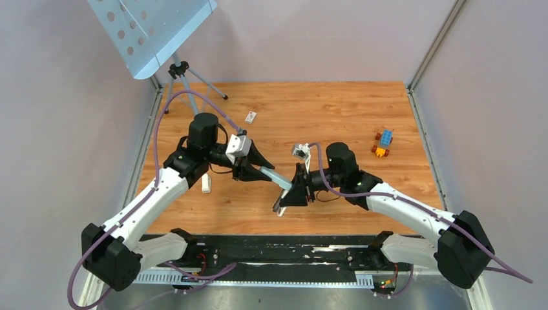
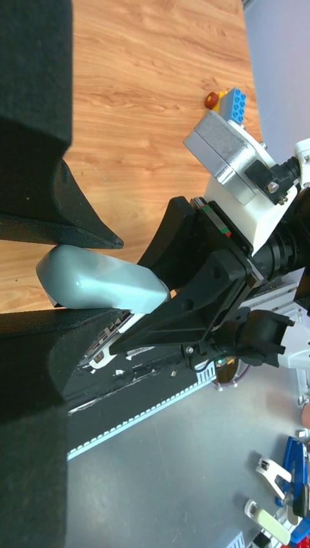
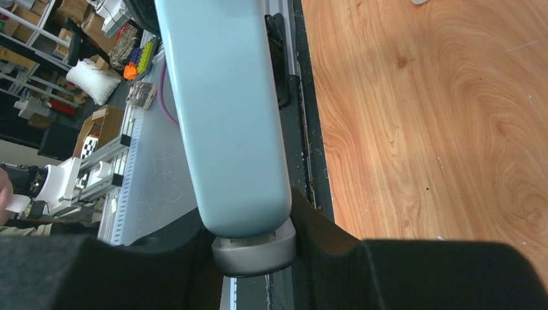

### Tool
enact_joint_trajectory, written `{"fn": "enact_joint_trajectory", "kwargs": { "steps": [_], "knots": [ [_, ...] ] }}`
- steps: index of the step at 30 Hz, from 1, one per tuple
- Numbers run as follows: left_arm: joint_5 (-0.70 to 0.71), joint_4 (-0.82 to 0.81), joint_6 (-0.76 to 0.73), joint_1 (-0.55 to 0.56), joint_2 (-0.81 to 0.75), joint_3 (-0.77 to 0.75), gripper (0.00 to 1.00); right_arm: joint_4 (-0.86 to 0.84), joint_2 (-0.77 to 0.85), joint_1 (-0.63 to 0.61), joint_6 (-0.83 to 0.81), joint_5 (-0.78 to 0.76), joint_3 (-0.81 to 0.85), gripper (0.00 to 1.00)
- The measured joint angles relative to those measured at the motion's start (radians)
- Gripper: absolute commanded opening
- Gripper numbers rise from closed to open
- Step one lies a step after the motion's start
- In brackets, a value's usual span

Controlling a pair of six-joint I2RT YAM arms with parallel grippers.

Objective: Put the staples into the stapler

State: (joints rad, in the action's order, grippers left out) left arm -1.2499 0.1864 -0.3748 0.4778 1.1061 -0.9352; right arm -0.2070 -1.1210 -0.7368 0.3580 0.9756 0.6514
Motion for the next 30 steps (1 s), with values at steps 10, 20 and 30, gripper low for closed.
{"fn": "enact_joint_trajectory", "kwargs": {
  "steps": [10, 20, 30],
  "knots": [
    [0.216, -0.159, 0.049, -0.024, -0.017, 0.001, 0.58, -0.04, -0.058, -0.021, 0.166, -0.059, 0.023, 0.0],
    [0.569, -0.194, 0.283, -0.031, -0.079, -0.01, 0.76, -0.146, -0.052, -0.021, 0.339, -0.195, 0.023, 0.0],
    [0.651, -0.284, 0.77, -0.032, -0.216, 0.147, 0.86, -0.324, 0.114, 0.031, 0.432, -0.404, -0.048, 0.0]
  ]
}}
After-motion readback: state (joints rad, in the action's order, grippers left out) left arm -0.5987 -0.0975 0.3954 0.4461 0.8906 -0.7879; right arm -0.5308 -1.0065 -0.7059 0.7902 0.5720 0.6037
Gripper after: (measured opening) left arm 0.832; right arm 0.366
